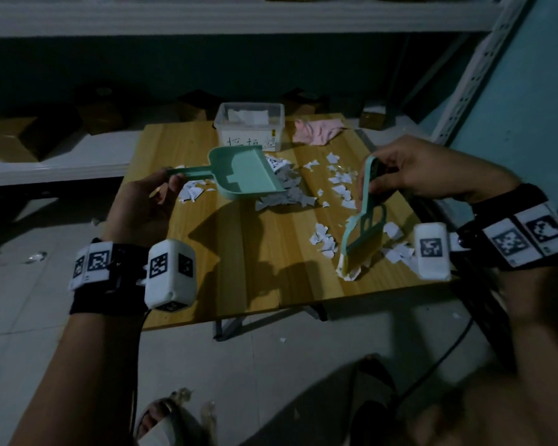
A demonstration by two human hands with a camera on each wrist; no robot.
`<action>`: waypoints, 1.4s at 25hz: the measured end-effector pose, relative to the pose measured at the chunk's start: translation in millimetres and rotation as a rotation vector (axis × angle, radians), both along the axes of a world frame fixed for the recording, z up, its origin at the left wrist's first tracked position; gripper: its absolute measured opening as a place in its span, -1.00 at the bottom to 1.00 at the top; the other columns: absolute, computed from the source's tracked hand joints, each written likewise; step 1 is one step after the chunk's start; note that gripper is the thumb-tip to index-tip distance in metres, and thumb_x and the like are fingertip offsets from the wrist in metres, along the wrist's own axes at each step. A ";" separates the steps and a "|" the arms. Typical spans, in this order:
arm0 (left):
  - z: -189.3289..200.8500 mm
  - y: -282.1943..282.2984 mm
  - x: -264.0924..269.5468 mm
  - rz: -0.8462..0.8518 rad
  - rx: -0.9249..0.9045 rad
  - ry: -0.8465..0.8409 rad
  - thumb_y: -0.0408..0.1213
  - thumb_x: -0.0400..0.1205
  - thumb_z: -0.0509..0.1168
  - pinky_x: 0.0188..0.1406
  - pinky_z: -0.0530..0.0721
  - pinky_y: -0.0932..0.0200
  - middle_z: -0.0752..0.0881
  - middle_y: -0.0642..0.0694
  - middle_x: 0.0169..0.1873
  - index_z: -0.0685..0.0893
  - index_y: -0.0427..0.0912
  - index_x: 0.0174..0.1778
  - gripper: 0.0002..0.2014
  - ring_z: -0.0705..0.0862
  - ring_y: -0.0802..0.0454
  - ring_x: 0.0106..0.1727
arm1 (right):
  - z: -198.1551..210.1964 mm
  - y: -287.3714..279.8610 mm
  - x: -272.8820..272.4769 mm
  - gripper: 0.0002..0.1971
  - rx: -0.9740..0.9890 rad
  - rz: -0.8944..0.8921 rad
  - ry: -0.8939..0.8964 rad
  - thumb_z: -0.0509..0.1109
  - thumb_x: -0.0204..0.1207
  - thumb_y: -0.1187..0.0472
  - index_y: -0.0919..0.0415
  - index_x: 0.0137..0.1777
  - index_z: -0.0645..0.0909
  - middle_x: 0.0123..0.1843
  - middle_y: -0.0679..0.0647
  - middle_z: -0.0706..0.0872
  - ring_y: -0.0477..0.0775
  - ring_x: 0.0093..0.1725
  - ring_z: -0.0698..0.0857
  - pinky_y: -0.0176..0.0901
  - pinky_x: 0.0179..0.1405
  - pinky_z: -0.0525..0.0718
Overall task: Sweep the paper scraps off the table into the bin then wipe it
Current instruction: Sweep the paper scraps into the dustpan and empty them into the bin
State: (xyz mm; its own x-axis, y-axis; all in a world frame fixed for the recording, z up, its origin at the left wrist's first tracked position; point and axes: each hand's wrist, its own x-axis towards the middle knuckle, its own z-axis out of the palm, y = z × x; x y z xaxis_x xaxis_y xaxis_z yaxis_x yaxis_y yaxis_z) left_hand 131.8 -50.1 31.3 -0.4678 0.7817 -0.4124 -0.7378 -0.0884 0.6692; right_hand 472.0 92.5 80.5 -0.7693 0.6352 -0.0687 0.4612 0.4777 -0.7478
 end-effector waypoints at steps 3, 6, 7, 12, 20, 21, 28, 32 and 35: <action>-2.6 3.7 1.5 0.043 0.005 -0.020 -0.41 0.61 0.35 -0.15 0.75 0.42 0.71 -0.23 -0.05 0.73 -0.37 -0.08 -0.91 0.77 0.13 -0.32 | -2.6 -1.1 -6.1 -0.82 0.060 -0.058 0.078 0.41 0.52 0.45 0.15 -0.07 0.73 -0.15 -0.08 0.86 -0.14 -0.15 0.83 -0.29 -0.07 0.79; -2.8 5.5 3.9 0.055 0.015 -0.033 -0.40 0.66 0.32 -0.17 0.76 0.41 0.72 -0.25 -0.06 0.69 -0.35 0.07 -0.87 0.77 0.12 -0.31 | 7.3 -2.4 -3.5 -0.76 0.099 -0.084 0.111 0.39 0.55 0.44 0.04 -0.07 0.70 -0.19 -0.25 0.84 -0.24 -0.16 0.81 -0.35 -0.11 0.78; -2.5 5.1 4.6 0.054 0.018 -0.044 -0.40 0.66 0.32 -0.16 0.76 0.41 0.73 -0.25 -0.08 0.69 -0.35 0.13 -0.83 0.78 0.13 -0.32 | 10.8 -3.3 -1.3 -0.79 0.088 -0.071 0.096 0.39 0.54 0.43 0.07 -0.05 0.70 -0.17 -0.22 0.85 -0.21 -0.16 0.81 -0.31 -0.10 0.79; 1.7 1.9 8.5 0.049 0.005 -0.032 -0.39 0.68 0.30 -0.04 0.74 0.43 0.72 -0.24 -0.04 0.69 -0.33 0.11 -0.85 0.76 0.15 -0.28 | -2.3 1.8 -7.8 -0.84 -0.011 -0.011 -0.150 0.42 0.52 0.45 0.25 0.02 0.74 -0.06 0.06 0.86 -0.01 -0.11 0.84 -0.15 -0.05 0.82; 1.0 0.2 3.2 0.041 0.004 -0.064 -0.37 0.67 0.31 -0.19 0.77 0.40 0.76 -0.25 -0.08 0.69 -0.32 0.11 -0.85 0.79 0.13 -0.30 | -15.6 -3.8 -43.5 -0.76 0.142 -0.080 -0.050 0.42 0.56 0.44 0.08 -0.19 0.68 -0.34 -0.23 0.81 -0.30 -0.33 0.77 -0.41 -0.28 0.73; -0.3 0.2 1.4 0.045 0.009 -0.054 -0.38 0.67 0.32 -0.13 0.77 0.40 0.75 -0.25 -0.06 0.70 -0.32 0.09 -0.86 0.79 0.12 -0.29 | -16.3 -4.2 -48.8 -0.75 0.162 -0.096 0.000 0.42 0.56 0.45 0.07 -0.19 0.68 -0.37 -0.23 0.78 -0.35 -0.35 0.75 -0.48 -0.33 0.69; 0.3 -1.2 -8.8 0.080 0.029 -0.031 -0.39 0.67 0.31 -0.14 0.77 0.42 0.82 -0.24 -0.37 0.70 -0.35 0.10 -0.85 0.80 0.13 -0.34 | -33.8 10.1 -78.8 -0.83 0.337 -0.207 0.226 0.45 0.51 0.48 0.20 -0.10 0.72 -0.26 -0.19 0.68 -0.47 -0.33 0.67 -0.54 -0.29 0.62; -3.4 -1.0 -16.5 0.101 0.031 -0.013 -0.39 0.66 0.33 -0.17 0.76 0.41 0.79 -0.28 -0.17 0.68 -0.37 0.18 -0.79 0.78 0.13 -0.32 | -39.2 17.3 -83.8 -0.83 0.369 -0.203 0.228 0.48 0.48 0.46 0.18 -0.09 0.77 -0.20 -0.16 0.72 -0.43 -0.21 0.69 -0.54 -0.12 0.63; -4.2 -1.8 -18.8 0.104 0.042 -0.005 -0.41 0.67 0.32 -0.21 0.76 0.41 0.75 -0.30 -0.09 0.68 -0.35 0.12 -0.85 0.78 0.12 -0.32 | -31.6 13.8 -78.1 -0.76 0.319 -0.210 0.276 0.45 0.53 0.44 0.04 -0.11 0.75 -0.08 -0.02 0.79 -0.13 -0.05 0.79 -0.21 0.03 0.76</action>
State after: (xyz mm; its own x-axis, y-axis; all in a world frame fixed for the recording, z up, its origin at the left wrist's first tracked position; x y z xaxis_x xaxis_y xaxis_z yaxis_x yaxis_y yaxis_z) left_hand 113.0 -51.9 27.1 -0.5457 0.7456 -0.3826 -0.7263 -0.1931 0.6597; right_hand 393.9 106.3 48.9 -0.5842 0.7351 0.3441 0.3771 0.6213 -0.6869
